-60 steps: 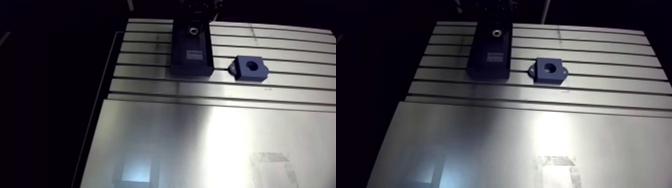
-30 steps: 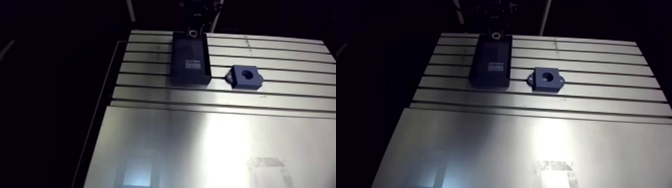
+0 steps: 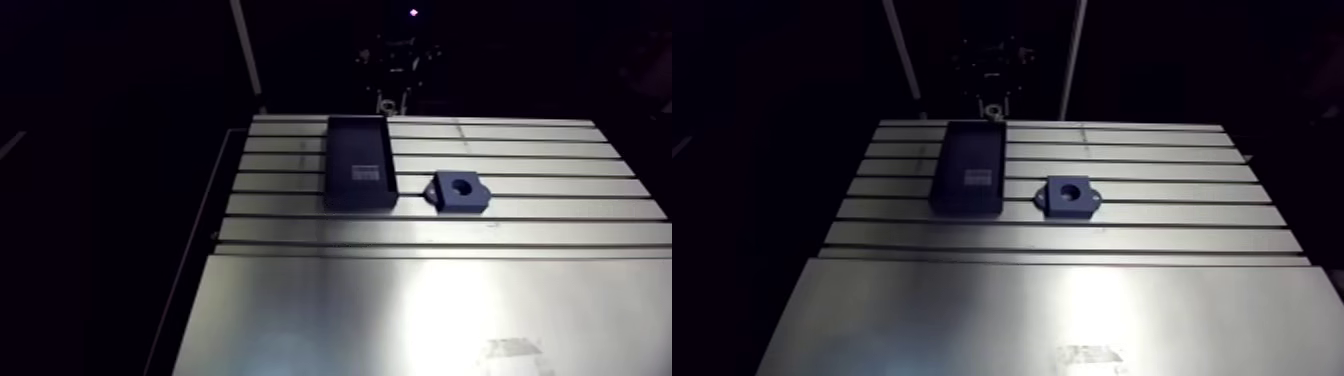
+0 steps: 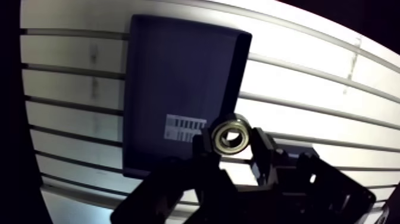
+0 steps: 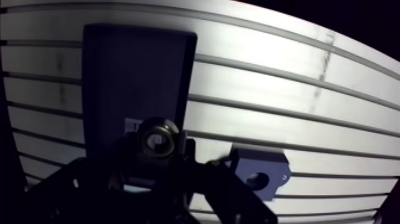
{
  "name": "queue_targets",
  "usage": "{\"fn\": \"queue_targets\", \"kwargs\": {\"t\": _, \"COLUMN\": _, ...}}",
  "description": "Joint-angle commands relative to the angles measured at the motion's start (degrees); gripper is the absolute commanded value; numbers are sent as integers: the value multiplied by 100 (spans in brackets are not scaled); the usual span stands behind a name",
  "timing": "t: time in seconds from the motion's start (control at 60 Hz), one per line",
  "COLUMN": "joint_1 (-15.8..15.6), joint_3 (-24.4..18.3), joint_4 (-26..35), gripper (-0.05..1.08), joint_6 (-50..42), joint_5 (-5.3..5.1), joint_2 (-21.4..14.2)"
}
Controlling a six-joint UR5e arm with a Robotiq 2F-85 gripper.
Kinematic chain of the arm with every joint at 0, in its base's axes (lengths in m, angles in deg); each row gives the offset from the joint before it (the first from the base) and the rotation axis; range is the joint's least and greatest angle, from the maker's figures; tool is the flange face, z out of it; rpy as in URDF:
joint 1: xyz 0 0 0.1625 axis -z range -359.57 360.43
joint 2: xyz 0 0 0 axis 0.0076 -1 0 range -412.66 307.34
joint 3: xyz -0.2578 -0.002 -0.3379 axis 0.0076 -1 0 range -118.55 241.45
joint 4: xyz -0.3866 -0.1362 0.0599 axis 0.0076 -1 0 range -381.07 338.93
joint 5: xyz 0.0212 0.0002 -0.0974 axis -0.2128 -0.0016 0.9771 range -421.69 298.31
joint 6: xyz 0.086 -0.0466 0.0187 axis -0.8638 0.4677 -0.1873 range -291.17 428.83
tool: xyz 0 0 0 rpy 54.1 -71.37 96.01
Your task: Pick up the bearing and press it into the housing until flush.
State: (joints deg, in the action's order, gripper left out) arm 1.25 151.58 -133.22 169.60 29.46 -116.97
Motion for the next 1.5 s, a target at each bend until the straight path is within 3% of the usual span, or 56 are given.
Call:
{"fn": "queue_targets", "kwargs": {"t": 0.017, "joint_1": 328, "joint_3": 282, "joint_4": 83, "gripper": 71, "joint_6": 105, "joint_5": 39, "joint_2": -334}}
{"fn": "queue_targets", "kwargs": {"t": 0.5, "joint_1": 777, "joint_3": 962, "joint_4": 5, "gripper": 71, "joint_6": 169, "joint_5": 65, "joint_2": -620}}
{"fn": "queue_targets", "kwargs": {"t": 1.5, "joint_1": 1245, "joint_3": 1703, "joint_4": -974, "gripper": 71, "joint_6": 437, "joint_5": 64, "joint_2": -833}}
